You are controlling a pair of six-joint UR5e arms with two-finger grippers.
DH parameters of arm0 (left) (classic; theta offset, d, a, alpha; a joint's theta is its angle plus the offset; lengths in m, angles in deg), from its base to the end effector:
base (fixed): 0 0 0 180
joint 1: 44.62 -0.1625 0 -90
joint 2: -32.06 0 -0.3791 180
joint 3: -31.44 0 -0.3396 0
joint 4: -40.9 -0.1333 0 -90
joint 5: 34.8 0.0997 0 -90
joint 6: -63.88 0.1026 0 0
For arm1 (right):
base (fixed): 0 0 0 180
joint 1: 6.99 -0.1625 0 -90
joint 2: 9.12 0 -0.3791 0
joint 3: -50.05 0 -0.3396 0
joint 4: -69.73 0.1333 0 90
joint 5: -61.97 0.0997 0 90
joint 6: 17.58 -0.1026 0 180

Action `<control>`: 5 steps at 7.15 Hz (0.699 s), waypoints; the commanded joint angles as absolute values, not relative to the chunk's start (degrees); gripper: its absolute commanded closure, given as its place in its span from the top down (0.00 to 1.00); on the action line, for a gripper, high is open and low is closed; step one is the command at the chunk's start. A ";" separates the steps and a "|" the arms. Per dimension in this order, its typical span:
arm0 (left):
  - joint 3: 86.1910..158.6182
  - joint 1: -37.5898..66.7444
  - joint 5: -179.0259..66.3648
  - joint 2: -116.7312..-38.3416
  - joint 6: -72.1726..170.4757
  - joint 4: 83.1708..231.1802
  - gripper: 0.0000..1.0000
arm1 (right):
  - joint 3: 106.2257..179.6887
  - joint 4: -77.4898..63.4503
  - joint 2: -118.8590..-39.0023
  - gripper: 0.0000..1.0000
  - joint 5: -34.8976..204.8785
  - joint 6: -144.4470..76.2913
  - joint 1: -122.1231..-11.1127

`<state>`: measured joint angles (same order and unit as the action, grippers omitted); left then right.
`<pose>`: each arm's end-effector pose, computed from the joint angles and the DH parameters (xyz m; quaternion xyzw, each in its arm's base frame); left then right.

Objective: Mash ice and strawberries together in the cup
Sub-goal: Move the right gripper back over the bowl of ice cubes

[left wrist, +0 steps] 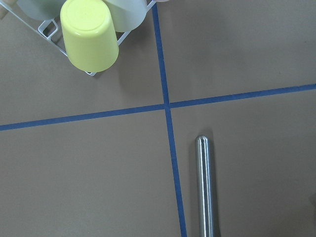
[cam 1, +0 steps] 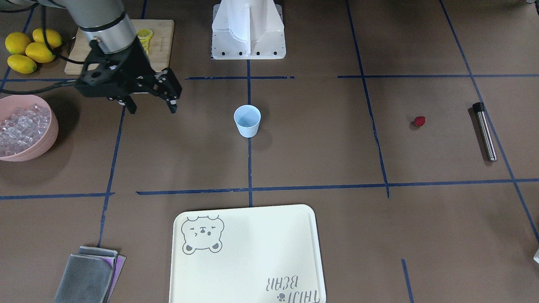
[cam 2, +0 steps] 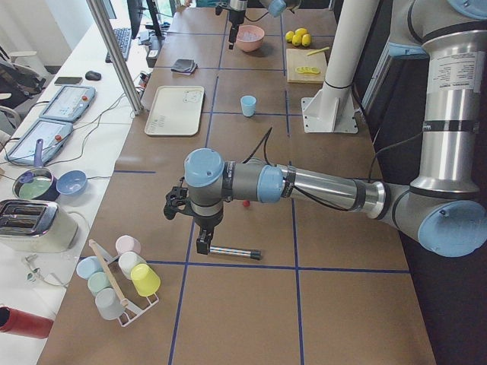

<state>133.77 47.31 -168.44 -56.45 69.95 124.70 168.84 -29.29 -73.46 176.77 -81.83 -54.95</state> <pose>-0.0769 -0.4267 0.5435 0.0634 0.3679 0.0485 0.9264 -0.2664 -0.4302 0.2222 0.0677 -0.4206 0.0922 0.9000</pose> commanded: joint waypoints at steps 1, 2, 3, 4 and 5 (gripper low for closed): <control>135.49 47.32 -168.39 -55.83 69.95 124.22 1.00 | 174.30 -28.89 -84.39 0.99 177.98 -74.65 -60.14; 135.76 47.32 -168.39 -55.83 69.95 124.13 1.00 | 175.72 -28.54 -87.49 0.99 178.07 -73.84 -61.99; 135.76 47.32 -168.39 -55.83 69.95 124.13 1.00 | 175.82 -23.40 -92.48 0.99 179.46 -69.30 -63.66; 135.76 47.32 -168.39 -55.83 69.95 124.13 1.00 | 175.65 -15.52 -99.14 0.99 181.65 -68.21 -65.76; 135.76 47.32 -168.39 -55.83 69.95 124.13 1.00 | 174.78 -6.74 -106.61 0.99 182.28 -67.68 -66.05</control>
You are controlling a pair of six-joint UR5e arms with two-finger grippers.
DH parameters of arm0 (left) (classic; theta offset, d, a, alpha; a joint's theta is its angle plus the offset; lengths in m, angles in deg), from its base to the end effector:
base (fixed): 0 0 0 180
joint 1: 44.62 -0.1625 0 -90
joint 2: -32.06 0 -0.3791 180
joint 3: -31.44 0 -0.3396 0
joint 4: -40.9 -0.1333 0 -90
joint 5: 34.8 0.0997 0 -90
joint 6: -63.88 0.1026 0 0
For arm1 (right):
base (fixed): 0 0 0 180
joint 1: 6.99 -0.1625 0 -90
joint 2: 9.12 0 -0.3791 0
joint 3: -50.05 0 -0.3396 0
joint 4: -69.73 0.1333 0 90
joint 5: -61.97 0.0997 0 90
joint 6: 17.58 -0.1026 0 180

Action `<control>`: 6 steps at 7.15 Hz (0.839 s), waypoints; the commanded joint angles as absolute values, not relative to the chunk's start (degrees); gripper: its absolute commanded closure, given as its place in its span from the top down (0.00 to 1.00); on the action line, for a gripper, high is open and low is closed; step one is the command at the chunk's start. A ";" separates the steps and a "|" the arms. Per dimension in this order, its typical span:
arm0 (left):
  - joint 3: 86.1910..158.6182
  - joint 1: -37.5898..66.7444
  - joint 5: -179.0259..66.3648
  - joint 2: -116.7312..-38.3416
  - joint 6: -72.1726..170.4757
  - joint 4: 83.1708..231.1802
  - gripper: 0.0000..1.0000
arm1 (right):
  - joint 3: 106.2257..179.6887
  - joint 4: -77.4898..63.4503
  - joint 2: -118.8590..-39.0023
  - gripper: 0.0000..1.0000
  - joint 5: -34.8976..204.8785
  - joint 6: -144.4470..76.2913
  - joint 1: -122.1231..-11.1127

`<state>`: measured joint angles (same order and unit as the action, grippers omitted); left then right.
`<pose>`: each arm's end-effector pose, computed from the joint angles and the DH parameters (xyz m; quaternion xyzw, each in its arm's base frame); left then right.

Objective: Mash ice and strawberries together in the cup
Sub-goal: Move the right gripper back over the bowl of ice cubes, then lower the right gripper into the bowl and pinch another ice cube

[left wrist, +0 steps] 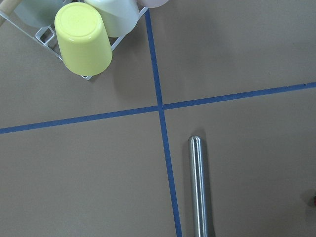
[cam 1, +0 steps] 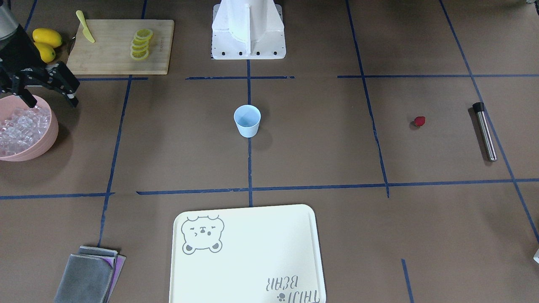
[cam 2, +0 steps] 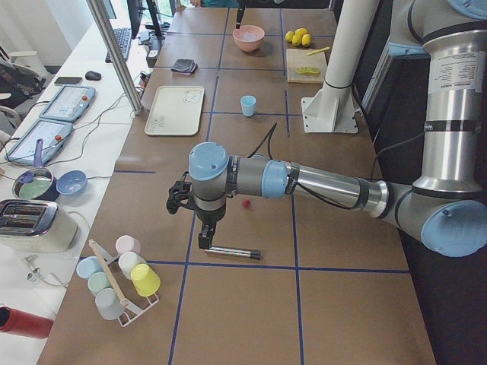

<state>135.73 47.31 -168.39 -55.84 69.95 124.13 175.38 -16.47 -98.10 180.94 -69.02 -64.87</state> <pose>-0.0768 -0.4220 0.5342 0.0697 0.3669 0.0510 0.9262 -0.1495 -0.3954 0.3446 0.0913 -0.3966 0.0680 0.9109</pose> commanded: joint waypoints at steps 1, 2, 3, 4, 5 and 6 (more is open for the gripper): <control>135.76 47.32 -168.39 -55.83 69.95 124.13 1.00 | 172.59 -0.12 -111.03 0.99 182.38 -67.07 -66.48; 135.85 47.40 -168.39 -55.83 69.95 124.13 1.00 | 170.48 4.12 -113.69 0.99 182.29 -65.06 -66.58; 136.02 47.32 -168.39 -55.83 69.95 124.13 1.00 | 168.55 6.34 -115.54 0.99 182.29 -61.64 -67.27; 136.29 47.40 -168.39 -55.83 69.95 124.13 1.00 | 166.79 6.79 -115.99 0.99 182.46 -61.09 -67.45; 136.55 47.49 -168.39 -55.83 69.86 124.04 1.00 | 165.20 6.88 -115.91 0.99 182.29 -61.17 -67.46; 136.64 47.49 -168.39 -55.83 69.86 124.04 1.00 | 164.40 6.89 -115.91 0.99 182.12 -60.91 -67.46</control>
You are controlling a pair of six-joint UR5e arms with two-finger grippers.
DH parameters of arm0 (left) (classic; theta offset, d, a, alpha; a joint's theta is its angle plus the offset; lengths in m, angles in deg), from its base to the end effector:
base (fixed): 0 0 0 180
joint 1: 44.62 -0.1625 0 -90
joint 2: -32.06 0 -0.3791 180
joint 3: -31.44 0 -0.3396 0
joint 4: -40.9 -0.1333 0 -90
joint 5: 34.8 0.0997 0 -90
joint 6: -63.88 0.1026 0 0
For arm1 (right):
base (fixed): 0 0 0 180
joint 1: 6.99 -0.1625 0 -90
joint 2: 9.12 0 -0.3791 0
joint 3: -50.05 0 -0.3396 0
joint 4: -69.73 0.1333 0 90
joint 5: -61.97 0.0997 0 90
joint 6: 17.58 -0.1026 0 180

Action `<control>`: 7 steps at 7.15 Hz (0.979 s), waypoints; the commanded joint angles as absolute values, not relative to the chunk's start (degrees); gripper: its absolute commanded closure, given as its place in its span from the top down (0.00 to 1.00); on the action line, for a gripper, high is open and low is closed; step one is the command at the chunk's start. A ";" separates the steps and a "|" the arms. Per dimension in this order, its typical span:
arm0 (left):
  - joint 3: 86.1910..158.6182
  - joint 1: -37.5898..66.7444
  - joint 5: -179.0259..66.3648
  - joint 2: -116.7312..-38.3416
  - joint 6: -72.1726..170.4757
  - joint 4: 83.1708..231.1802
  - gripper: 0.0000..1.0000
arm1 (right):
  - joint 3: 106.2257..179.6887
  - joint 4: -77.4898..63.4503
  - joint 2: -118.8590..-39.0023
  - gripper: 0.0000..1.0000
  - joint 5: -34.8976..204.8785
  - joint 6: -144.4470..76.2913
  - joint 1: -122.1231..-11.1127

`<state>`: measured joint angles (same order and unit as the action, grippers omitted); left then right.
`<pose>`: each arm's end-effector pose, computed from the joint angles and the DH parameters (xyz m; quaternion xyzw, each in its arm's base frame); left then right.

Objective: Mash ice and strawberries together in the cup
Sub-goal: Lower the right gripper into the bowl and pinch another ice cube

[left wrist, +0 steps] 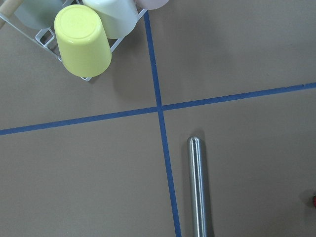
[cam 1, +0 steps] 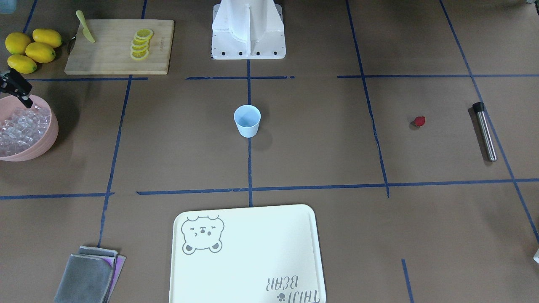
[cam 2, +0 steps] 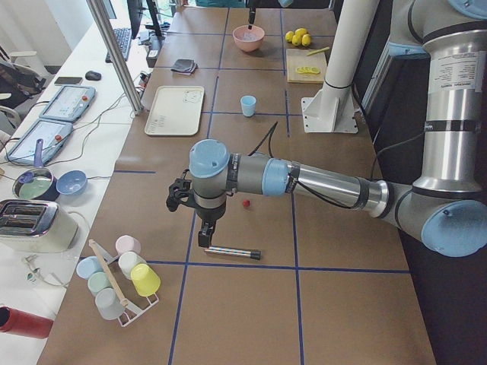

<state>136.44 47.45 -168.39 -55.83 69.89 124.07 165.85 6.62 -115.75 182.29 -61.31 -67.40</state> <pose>-0.0778 -0.4215 0.5290 0.0751 0.3664 0.0515 0.9260 -0.1066 -0.3529 0.4845 0.0912 -0.3779 0.0326 0.9208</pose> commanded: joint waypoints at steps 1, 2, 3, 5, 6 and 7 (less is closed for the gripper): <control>136.64 47.49 -168.39 -55.83 69.86 124.04 1.00 | 163.79 7.23 -115.91 0.99 182.20 -60.99 -67.46; 136.64 47.49 -168.39 -55.83 69.51 124.04 1.00 | 161.69 8.63 -115.82 0.99 182.03 -61.95 -67.37; 136.73 47.49 -168.39 -55.83 69.42 124.04 1.00 | 159.76 8.82 -114.95 0.99 182.11 -61.27 -67.19; 136.82 47.58 -168.39 -55.83 69.16 124.04 1.00 | 158.16 8.82 -113.71 0.98 182.55 -61.08 -67.02; 136.82 47.58 -168.39 -55.83 69.16 124.04 1.00 | 158.16 8.73 -113.71 0.92 182.55 -61.08 -66.67; 136.90 47.58 -168.39 -55.83 69.16 124.04 1.00 | 158.07 8.64 -112.67 0.90 182.55 -61.00 -66.32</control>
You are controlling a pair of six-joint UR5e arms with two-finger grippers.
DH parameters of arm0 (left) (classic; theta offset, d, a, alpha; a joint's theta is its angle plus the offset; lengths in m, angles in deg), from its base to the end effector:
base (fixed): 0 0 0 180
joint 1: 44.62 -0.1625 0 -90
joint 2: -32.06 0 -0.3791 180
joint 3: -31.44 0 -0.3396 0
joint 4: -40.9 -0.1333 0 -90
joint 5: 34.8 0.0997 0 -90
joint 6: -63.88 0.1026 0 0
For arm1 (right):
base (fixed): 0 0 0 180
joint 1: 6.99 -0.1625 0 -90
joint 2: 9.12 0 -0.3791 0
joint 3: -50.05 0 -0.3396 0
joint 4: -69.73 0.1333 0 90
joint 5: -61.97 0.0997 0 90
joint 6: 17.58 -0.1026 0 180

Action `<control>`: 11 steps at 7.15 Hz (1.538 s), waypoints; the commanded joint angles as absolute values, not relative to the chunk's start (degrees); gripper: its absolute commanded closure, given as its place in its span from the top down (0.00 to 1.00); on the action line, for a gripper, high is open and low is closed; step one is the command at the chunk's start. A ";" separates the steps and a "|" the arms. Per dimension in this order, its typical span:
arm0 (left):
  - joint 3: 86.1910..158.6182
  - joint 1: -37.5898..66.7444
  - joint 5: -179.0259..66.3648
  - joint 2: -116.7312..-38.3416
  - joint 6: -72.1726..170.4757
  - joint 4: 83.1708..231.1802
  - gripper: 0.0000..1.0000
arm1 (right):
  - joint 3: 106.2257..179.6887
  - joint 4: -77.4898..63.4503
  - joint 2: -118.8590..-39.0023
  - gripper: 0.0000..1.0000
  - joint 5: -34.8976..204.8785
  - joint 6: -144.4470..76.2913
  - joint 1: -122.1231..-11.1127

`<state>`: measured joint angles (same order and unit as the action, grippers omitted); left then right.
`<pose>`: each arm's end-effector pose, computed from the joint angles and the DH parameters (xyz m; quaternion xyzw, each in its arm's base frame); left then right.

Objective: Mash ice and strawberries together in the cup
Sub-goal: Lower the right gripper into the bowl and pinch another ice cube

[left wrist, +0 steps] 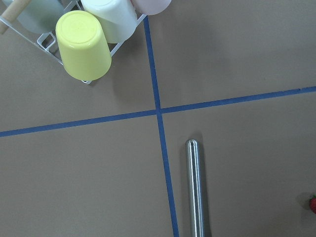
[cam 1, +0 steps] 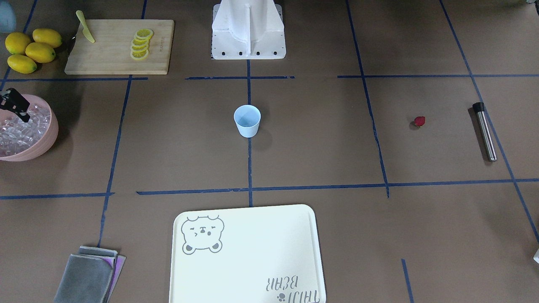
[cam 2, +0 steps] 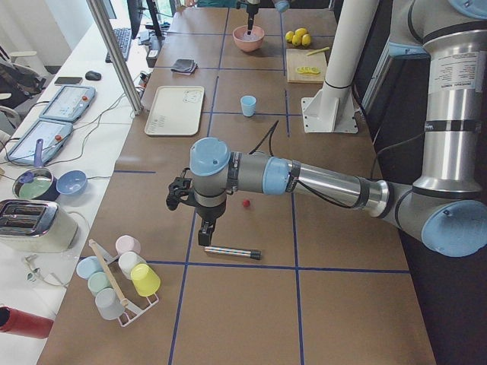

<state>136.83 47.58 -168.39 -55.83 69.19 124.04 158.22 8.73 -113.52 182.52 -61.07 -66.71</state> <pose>-0.0788 -0.4212 0.5260 0.0762 0.3665 0.0459 0.9262 -0.1196 -0.3658 0.5277 0.0660 -0.3655 0.0326 0.9279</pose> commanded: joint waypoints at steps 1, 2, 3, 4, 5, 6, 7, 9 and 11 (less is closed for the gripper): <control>136.99 47.58 -168.39 -55.83 69.16 124.04 1.00 | 158.07 8.64 -112.40 0.88 182.64 -60.99 -65.27; 136.90 47.58 -168.39 -55.83 69.16 124.04 1.00 | 158.15 8.64 -112.39 0.87 182.64 -60.99 -64.21; 136.90 47.58 -168.39 -55.83 69.16 124.04 1.00 | 158.16 8.64 -112.57 0.86 183.25 -60.99 -64.03; 136.90 47.58 -168.39 -55.83 69.16 124.04 1.00 | 158.07 8.47 -112.92 0.86 184.91 -60.91 -64.03; 136.90 47.58 -168.39 -55.75 69.16 124.04 1.00 | 157.98 8.38 -113.36 0.85 185.45 -60.91 -64.03; 136.90 47.58 -168.39 -55.83 69.16 124.04 1.00 | 157.11 8.38 -113.27 0.85 185.45 -60.91 -64.03; 136.99 47.58 -168.48 -55.75 69.16 124.04 1.00 | 156.32 8.64 -113.27 0.84 185.45 -60.91 -64.03; 136.99 47.58 -168.48 -55.83 69.16 124.04 1.00 | 156.22 8.64 -113.19 0.80 185.45 -60.91 -64.03; 136.99 47.58 -168.48 -55.83 69.16 124.04 1.00 | 155.96 8.64 -113.18 0.74 185.45 -60.99 -64.03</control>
<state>136.96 47.58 -168.48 -55.83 69.16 124.04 156.10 8.53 -113.12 185.45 -60.96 -64.03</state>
